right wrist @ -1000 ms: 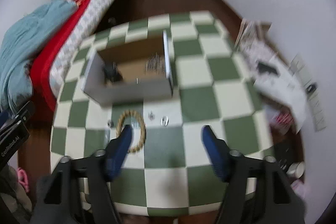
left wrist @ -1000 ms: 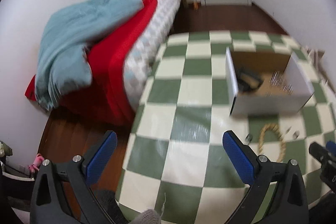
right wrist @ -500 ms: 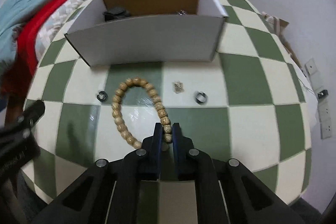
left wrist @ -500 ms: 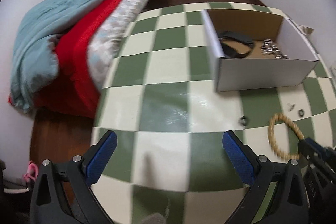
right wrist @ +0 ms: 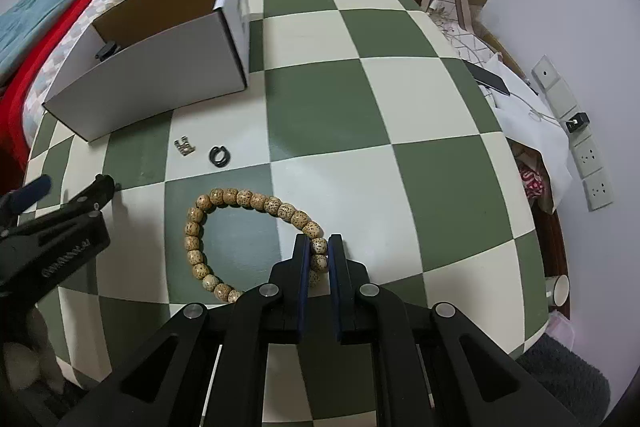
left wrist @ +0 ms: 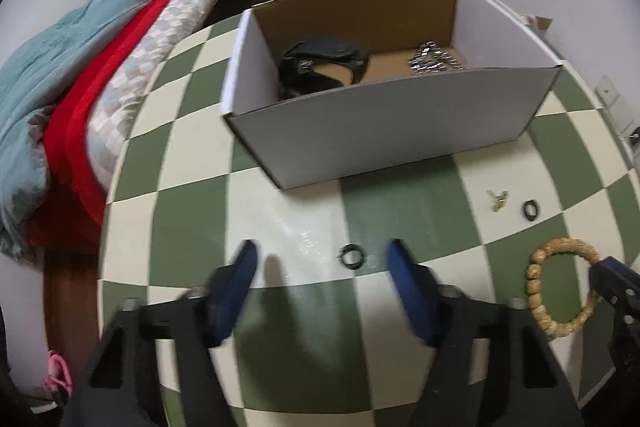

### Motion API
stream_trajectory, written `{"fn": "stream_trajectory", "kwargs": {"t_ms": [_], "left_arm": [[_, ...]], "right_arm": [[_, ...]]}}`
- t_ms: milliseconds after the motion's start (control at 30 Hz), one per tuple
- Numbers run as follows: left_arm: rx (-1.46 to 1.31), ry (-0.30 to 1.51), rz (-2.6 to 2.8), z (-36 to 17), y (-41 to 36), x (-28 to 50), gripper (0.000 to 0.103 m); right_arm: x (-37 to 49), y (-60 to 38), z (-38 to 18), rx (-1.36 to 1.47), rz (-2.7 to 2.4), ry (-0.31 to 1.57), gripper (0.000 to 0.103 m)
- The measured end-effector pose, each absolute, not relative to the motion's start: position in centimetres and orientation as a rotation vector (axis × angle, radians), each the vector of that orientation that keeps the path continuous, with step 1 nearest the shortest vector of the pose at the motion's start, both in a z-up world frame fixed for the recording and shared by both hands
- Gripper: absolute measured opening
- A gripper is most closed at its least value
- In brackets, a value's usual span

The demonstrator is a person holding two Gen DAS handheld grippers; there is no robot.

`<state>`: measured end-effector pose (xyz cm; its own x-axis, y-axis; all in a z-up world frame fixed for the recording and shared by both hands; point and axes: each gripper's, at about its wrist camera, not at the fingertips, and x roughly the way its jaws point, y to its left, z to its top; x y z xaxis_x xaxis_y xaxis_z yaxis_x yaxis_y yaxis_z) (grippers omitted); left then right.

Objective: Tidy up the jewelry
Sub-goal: 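Grasp the wooden bead bracelet with the right gripper while the left gripper grasps a black ring, then lower the bead bracelet into the box with the right gripper while the left gripper drops the ring in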

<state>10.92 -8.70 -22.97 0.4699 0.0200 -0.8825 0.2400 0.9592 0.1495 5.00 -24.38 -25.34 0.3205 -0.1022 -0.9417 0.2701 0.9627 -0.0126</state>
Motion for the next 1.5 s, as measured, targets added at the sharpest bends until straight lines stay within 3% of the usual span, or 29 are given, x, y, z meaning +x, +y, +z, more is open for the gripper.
{"fn": "stream_trajectory", "kwargs": {"t_ms": [33, 67, 433, 933, 1200, 1500], "left_arm": [[0.261, 1.077, -0.147, -22.9, -8.8, 10.9, 0.016], [0.258, 1.082, -0.155, -23.0, -8.9, 11.0, 0.01], [0.237, 1.053, -0.161, -21.5, -8.7, 10.4, 0.01], [0.08, 0.984, -0.237, -11.6, -5.7, 14.1, 0.01], [0.024, 1.056, -0.229, -11.6, -3.7, 19.2, 0.01], [0.023, 1.125, -0.233, -13.6, -4.2, 21.3, 0.01]], "right_arm": [[5.0, -24.4, -25.4, 0.157, -0.246, 1.222, 0.01], [5.2, -24.5, -25.4, 0.156, -0.247, 1.223, 0.01], [5.7, -24.4, -24.5, 0.16, -0.235, 1.198, 0.01], [8.4, -21.9, -13.4, 0.173, -0.068, 1.019, 0.009], [14.4, -21.1, -9.4, 0.188, 0.037, 0.973, 0.009], [21.2, -19.2, -12.4, 0.214, 0.111, 1.079, 0.009]]}}
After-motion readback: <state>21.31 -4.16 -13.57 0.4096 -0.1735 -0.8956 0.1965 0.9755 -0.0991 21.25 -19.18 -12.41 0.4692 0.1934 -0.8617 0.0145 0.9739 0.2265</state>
